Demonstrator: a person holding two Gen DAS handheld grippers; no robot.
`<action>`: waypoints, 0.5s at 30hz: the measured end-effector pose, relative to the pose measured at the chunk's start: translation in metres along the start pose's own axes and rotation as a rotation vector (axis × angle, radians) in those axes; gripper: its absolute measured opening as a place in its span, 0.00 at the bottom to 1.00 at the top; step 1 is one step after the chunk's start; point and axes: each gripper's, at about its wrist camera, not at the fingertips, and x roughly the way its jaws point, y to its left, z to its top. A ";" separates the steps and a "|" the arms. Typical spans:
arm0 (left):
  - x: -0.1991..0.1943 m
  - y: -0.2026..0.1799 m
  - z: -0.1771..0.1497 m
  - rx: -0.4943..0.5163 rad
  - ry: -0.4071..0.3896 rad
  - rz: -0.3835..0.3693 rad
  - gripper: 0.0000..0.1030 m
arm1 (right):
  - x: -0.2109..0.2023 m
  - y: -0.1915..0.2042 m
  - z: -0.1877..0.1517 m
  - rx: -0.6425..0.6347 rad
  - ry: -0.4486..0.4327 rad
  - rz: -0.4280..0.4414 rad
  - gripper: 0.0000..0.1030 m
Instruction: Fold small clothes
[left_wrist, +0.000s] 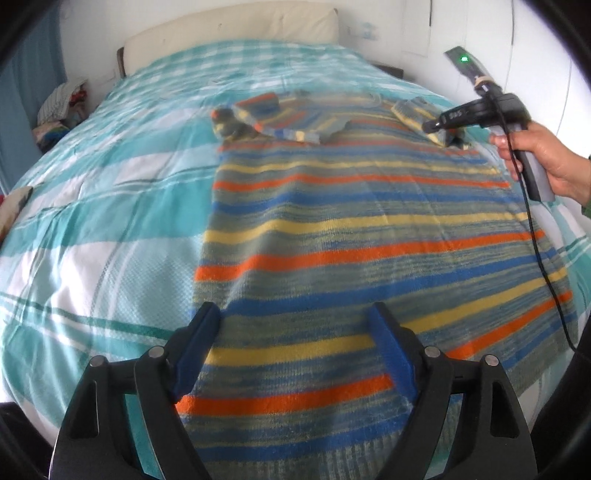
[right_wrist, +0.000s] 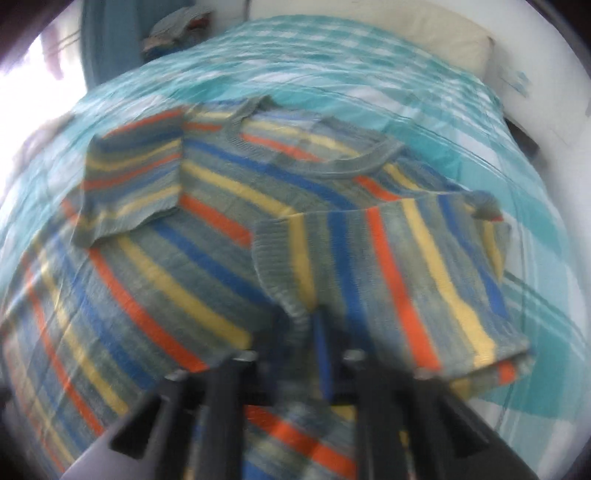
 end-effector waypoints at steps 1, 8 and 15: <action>0.000 0.001 0.000 -0.003 0.001 -0.003 0.82 | -0.016 -0.019 -0.001 0.063 -0.049 -0.011 0.03; 0.003 0.006 0.001 -0.044 0.010 -0.029 0.82 | -0.128 -0.202 -0.077 0.600 -0.263 -0.163 0.04; 0.006 0.005 -0.001 -0.048 0.008 -0.028 0.83 | -0.121 -0.264 -0.149 0.857 -0.249 -0.002 0.04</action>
